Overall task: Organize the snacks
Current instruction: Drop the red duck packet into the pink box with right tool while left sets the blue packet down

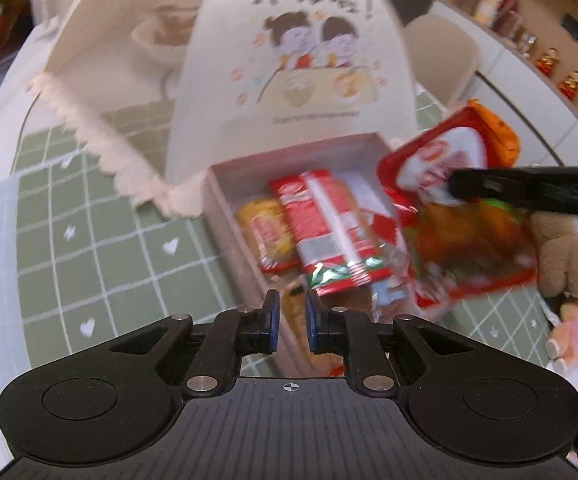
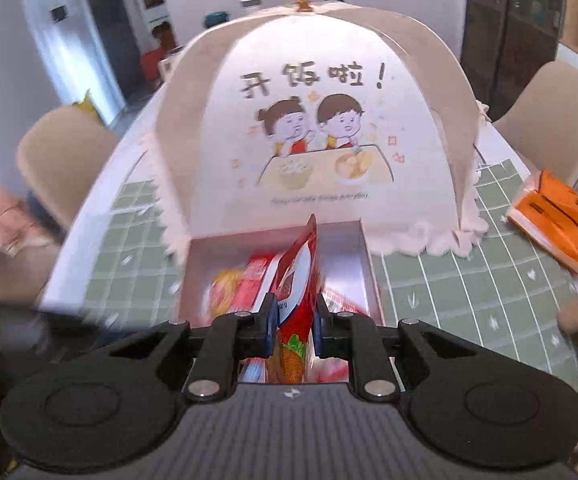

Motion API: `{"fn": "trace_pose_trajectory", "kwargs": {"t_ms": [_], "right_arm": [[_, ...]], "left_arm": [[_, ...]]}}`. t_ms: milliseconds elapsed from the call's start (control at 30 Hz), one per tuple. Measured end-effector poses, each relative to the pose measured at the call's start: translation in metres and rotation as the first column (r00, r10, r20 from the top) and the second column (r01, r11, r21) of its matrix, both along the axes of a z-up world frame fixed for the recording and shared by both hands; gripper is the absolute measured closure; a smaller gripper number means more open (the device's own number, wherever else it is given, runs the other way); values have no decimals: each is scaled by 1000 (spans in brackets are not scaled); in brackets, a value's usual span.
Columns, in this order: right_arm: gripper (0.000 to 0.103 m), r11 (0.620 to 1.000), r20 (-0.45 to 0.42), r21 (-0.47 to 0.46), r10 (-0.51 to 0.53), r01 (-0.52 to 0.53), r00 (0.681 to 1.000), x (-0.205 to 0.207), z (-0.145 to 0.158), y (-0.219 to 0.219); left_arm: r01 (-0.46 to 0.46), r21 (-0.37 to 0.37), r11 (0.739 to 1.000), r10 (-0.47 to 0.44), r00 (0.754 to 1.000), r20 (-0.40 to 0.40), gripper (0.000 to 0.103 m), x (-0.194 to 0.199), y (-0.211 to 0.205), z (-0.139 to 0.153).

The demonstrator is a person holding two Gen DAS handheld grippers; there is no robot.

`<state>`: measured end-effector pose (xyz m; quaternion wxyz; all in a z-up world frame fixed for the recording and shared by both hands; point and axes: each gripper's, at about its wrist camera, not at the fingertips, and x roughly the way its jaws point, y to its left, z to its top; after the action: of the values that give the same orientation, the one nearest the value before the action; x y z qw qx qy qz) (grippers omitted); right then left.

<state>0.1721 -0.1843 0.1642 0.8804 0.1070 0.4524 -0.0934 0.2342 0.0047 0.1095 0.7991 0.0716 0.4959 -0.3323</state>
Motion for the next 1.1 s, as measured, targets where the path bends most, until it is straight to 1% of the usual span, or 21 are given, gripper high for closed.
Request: {"fn": "trace_pose_trajectory", "kwargs": {"t_ms": [67, 100, 133, 167, 233, 267, 333, 467, 533, 600, 633, 667, 700, 733, 800, 867, 900, 967, 1000, 1033, 1100], "right_arm": [[86, 1000, -57, -9, -28, 28, 998, 20, -32, -9], [85, 999, -67, -12, -44, 43, 997, 24, -43, -14], [84, 999, -61, -12, -51, 51, 997, 25, -48, -18], [83, 998, -61, -12, -57, 56, 997, 26, -51, -23], [84, 996, -82, -38, -77, 74, 994, 21, -56, -35], [87, 997, -92, -27, -70, 68, 993, 17, -58, -41], [89, 997, -90, -10, -83, 82, 993, 6, -61, -56], [87, 983, -109, -86, -173, 164, 979, -15, -62, -76], [86, 978, -135, -120, -184, 168, 974, -23, -61, -82], [84, 983, -166, -117, -162, 143, 973, -29, -59, -85], [83, 986, -186, -107, -149, 131, 971, -30, -59, -85], [80, 987, -201, -105, -140, 120, 970, -31, -58, -84], [74, 988, -217, -115, -127, 104, 968, -31, -58, -79], [70, 988, -225, -130, -113, 85, 968, -32, -56, -72], [52, 984, -226, -174, -64, 24, 972, -30, -53, -50], [50, 977, -210, -212, -19, -27, 977, -35, -47, -30], [49, 973, -203, -225, -2, -45, 979, -38, -44, -19], [49, 970, -194, -235, 16, -62, 981, -44, -38, 0], [49, 972, -191, -223, 25, -68, 981, -48, -34, 11], [49, 976, -192, -207, 32, -72, 981, -53, -31, 20], [49, 980, -201, -189, 27, -66, 979, -61, -27, 37]], "left_arm": [[-18, 29, 999, 19, 1000, -6, 87, 0, 1, -8], [-27, 42, 999, 27, 1000, -10, 84, 1, 1, -13], [-37, 30, 999, 37, 999, -12, 81, 2, 2, -16], [-50, 32, 998, 51, 999, -16, 77, 3, 2, -19], [-50, 37, 998, 52, 998, -32, 80, 5, -5, -27], [-36, 37, 999, 38, 999, -39, 77, 4, -11, -32], [-12, 57, 998, 13, 1000, -24, 77, -1, -27, -41], [47, 11, 999, -47, 999, -28, 77, -5, -59, -53], [80, 21, 997, -80, 997, -16, 77, -7, -72, -55], [105, 51, 993, -105, 994, 8, 77, -11, -78, -52], [114, 70, 991, -116, 993, 28, 77, -14, -76, -49], [116, 84, 990, -120, 992, 41, 71, -16, -73, -46], [123, 79, 989, -127, 991, 42, 65, -20, -65, -45], [131, 60, 990, -133, 991, 30, 62, -23, -55, -44], [133, 23, 991, -133, 991, 4, 60, -26, -37, -40], [118, 31, 992, -119, 993, 14, 70, -31, -17, -36], [111, 40, 993, -113, 993, 32, 71, -33, -5, -33], [100, 14, 995, -100, 994, 32, 71, -34, 20, -30], [98, 24, 995, -99, 995, 28, 71, -32, 30, -31], [108, 61, 992, -110, 993, 31, 71, -30, 40, -35], [152, 110, 982, -154, 988, 16, 71, -27, 52, -46]]}}
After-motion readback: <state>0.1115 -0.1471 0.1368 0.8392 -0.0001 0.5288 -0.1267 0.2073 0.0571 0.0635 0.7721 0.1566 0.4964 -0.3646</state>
